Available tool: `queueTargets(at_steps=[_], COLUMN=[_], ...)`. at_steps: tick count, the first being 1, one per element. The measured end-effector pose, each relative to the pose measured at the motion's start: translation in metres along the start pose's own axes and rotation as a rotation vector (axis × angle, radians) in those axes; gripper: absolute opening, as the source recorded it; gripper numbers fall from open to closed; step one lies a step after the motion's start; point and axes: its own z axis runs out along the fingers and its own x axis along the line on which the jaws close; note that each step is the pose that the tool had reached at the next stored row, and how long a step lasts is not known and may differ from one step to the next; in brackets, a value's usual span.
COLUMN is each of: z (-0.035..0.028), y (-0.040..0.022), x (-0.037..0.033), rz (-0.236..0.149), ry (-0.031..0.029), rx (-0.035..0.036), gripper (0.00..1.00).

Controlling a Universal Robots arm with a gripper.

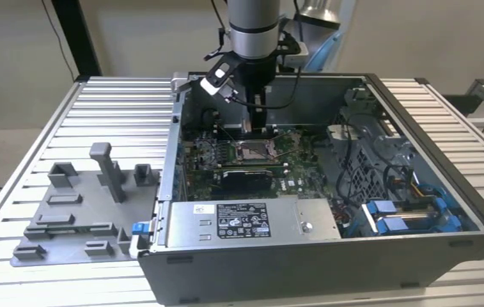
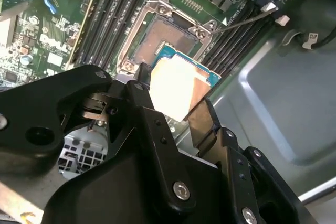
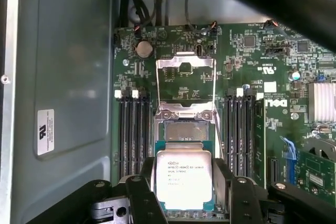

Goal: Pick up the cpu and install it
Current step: 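Pick up the cpu and move it towards the insertion slot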

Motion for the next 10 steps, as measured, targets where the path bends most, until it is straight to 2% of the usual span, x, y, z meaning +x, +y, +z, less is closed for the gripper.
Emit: queueTargets(at_steps=[5, 10], z=[0.0075, 0.0122], y=[-0.0008, -0.0014], x=[0.0013, 0.0019], rz=[0.001, 0.001], ry=[0.0004, 0.0026], rx=[0.0013, 0.0022], gripper=[0.00, 0.00])
